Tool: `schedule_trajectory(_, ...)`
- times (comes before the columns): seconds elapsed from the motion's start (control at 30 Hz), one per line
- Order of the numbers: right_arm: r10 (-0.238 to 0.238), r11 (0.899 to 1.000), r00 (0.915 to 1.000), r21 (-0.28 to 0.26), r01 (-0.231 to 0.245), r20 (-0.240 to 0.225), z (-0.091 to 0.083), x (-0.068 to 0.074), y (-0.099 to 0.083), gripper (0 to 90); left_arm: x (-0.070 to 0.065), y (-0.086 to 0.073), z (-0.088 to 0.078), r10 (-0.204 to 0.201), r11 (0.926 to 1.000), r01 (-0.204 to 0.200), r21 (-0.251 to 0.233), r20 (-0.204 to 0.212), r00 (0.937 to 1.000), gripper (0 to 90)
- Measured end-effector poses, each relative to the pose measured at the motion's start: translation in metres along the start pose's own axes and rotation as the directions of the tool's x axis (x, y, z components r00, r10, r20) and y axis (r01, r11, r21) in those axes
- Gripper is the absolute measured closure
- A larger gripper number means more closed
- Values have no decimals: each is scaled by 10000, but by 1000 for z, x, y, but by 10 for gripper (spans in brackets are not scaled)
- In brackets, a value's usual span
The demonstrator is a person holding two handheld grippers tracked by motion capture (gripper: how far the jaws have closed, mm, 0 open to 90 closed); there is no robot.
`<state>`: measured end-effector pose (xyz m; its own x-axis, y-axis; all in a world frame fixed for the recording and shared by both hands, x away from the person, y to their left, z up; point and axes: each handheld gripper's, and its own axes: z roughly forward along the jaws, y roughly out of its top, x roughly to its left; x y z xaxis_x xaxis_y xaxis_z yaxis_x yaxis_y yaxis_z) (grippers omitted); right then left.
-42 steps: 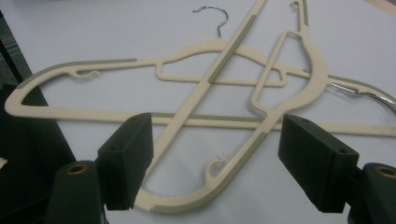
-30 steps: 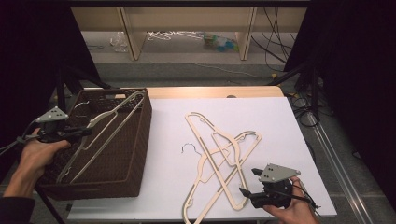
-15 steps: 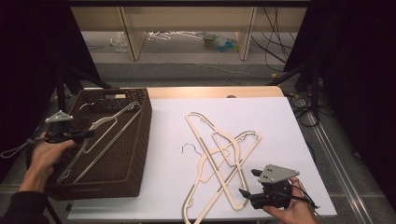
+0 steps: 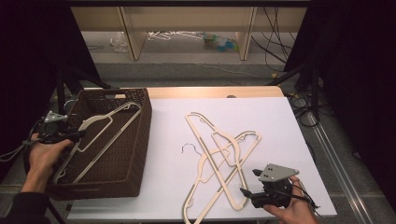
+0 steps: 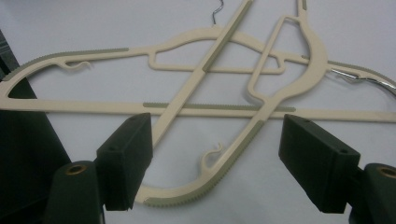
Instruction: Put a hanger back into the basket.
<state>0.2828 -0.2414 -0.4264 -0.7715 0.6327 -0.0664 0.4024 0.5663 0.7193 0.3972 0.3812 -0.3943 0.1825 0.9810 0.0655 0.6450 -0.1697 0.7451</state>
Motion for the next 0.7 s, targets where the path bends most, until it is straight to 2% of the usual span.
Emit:
schedule_trajectory(0.03,34,10000,10000,28,-35,43,1,0,-1,271,-2,1,-3,-100,9999,99,-127,-63,9999,494)
schedule_trajectory(0.13,57,10000,10000,-7,-57,82,1,-1,-1,267,-13,5,-11,-116,9975,125,-699,128,9999,460)
schedule_trajectory(0.23,217,9998,9997,48,-217,56,2,-2,-3,267,-30,12,-23,-206,9924,267,-1201,517,9984,385)
schedule_trajectory(0.27,319,9995,9994,14,-319,152,3,-4,-4,267,-45,16,-30,-35,9880,186,-1535,986,9951,357)
schedule_trajectory(0.3,327,9995,9994,10,-327,142,3,-4,-4,267,-45,16,-30,-35,9880,186,-1535,986,9951,354)
schedule_trajectory(0.33,351,9994,9993,12,-352,156,3,-5,-5,266,-62,19,-38,216,9839,52,-1787,1477,9888,343)
schedule_trajectory(0.37,351,9994,9993,12,-352,156,3,-5,-5,266,-62,19,-38,216,9839,52,-1787,1477,9888,329)
schedule_trajectory(0.4,423,9991,9989,8,-423,185,3,-5,-5,266,-71,21,-41,369,9818,-41,-1898,1694,9849,329)
schedule_trajectory(0.47,547,9985,9983,-56,-546,211,4,-6,-6,265,-91,22,-48,737,9731,-225,-2293,2172,9733,316)
schedule_trajectory(0.53,505,9987,9985,-88,-503,225,4,-7,-7,263,-111,22,-54,1073,9656,-378,-2574,2618,9591,307)
schedule_trajectory(0.6,557,9984,9981,-135,-553,279,4,-9,-8,258,-131,20,-60,1389,9554,-440,-2920,3131,9395,295)
schedule_trajectory(0.67,662,9977,9974,-156,-657,297,4,-10,-8,253,-151,18,-65,1591,9481,-382,-3157,3670,9165,278)
schedule_trajectory(0.7,732,9971,9967,-223,-724,359,4,-12,-9,245,-160,17,-66,1705,9445,-410,-3260,3797,9092,244)
